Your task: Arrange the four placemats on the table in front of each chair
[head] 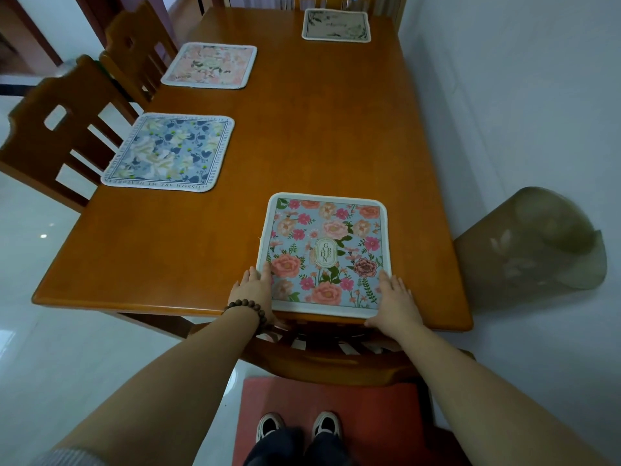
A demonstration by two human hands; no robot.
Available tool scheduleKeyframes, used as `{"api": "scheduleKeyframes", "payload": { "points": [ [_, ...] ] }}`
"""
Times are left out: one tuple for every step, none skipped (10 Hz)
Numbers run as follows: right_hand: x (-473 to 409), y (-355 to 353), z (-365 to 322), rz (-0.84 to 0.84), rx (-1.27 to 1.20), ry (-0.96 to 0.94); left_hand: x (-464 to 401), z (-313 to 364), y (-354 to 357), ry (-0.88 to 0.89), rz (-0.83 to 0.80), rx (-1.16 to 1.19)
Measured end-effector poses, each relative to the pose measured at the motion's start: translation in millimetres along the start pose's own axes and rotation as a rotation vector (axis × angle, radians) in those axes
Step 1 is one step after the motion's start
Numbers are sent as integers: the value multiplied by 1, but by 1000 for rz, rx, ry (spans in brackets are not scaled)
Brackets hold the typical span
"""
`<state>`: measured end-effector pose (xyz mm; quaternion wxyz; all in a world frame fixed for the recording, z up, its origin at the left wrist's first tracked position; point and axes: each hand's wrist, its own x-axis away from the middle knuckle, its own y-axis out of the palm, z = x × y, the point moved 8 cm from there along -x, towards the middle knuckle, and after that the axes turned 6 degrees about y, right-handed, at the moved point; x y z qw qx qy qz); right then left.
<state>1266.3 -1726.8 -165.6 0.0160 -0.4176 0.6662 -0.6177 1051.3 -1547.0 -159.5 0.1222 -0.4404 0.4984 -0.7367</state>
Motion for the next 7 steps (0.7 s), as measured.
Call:
{"api": "scheduleKeyframes", "payload": {
  "points": [
    [1,-1,1,10,9,1,0,3,-1,11,16,-12],
    [2,-1,3,4,20,6,2,5,-3,16,20,5],
    [1,0,3,-16,42,8,2,6,-6,24,26,-10],
    [5,-3,2,-50,48,14,6,12,-10,45,-17,-38],
    [13,-13,3,-29,0,33,12,12,-17,30,-47,24],
    [32,-27,-6,31,-40,2,26,12,-35,71,53,71],
    [51,-42,-21,101,-75,-67,37,13,-49,118,146,54]
  ]
}}
